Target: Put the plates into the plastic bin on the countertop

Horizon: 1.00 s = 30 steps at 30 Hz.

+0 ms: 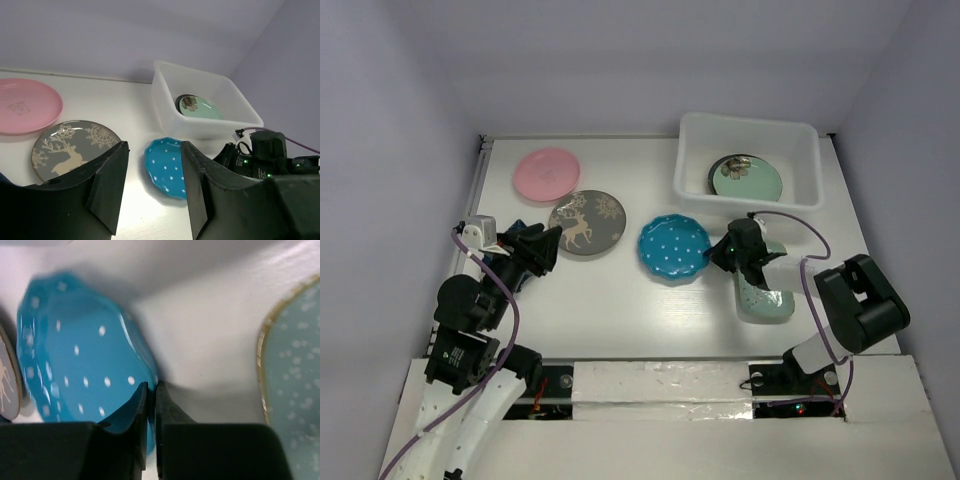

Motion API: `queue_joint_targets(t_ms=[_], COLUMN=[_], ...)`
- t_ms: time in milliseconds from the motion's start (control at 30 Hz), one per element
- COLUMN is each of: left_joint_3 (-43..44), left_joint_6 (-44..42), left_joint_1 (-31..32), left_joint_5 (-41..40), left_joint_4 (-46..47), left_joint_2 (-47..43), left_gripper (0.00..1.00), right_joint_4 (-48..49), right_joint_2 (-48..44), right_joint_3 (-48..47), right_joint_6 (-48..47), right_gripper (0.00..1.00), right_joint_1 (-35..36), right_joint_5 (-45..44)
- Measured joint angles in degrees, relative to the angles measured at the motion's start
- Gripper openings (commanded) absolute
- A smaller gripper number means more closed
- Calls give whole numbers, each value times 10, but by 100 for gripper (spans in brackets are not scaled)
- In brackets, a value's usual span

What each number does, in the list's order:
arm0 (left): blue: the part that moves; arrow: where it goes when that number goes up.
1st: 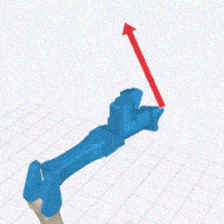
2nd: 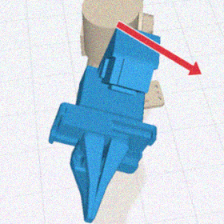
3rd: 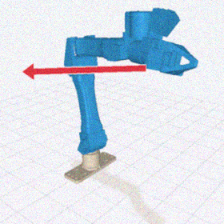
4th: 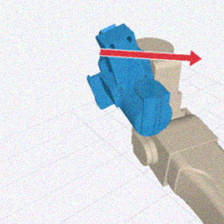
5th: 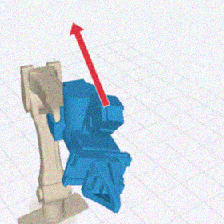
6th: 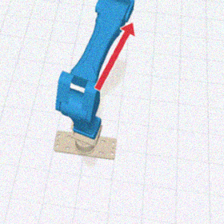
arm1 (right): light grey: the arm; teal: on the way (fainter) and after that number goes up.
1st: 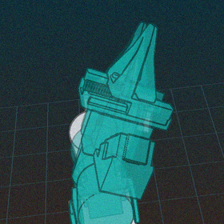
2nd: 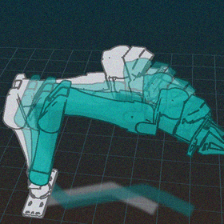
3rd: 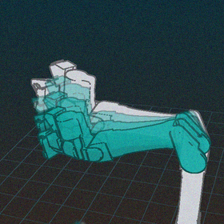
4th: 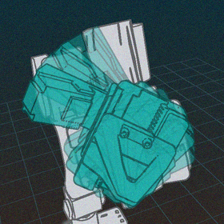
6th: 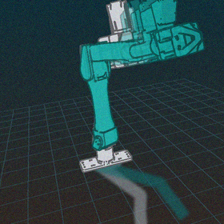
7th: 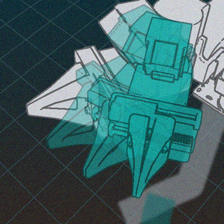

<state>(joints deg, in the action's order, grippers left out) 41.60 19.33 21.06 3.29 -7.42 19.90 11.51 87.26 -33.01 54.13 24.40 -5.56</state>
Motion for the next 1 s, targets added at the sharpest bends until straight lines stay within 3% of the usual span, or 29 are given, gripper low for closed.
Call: queue_joint_targets(t_ms=[233,467,600,700,867,1000], left_joint_3=[0,0,0,0,0,0], left_joint_6=[-2,-2,-2,-2,-2,-2], left_joint_1=[0,0,0,0,0,0], left_joint_5=[-8,-16,-21,-24,-36,-40], left_joint_4=[-2,-3,-3,-5,-7,-7], left_joint_2=[0,2,4,8,11,11], left_gripper=[43,43,43,43,43,43], right_joint_4=[54,-143,-239,-252,-234,-236], right_joint_2=[-38,-237,-308,-280,-178,-88], right_joint_3=[59,73,-29,-145,-316,-399], right_joint_6=[-6,-47,-92,-130,-177,-205], right_gripper=[0,0,0,0,0,0], right_joint_1=[12,72,79,54,-59,-154], right_joint_5=[32,56,61,63,83,95])
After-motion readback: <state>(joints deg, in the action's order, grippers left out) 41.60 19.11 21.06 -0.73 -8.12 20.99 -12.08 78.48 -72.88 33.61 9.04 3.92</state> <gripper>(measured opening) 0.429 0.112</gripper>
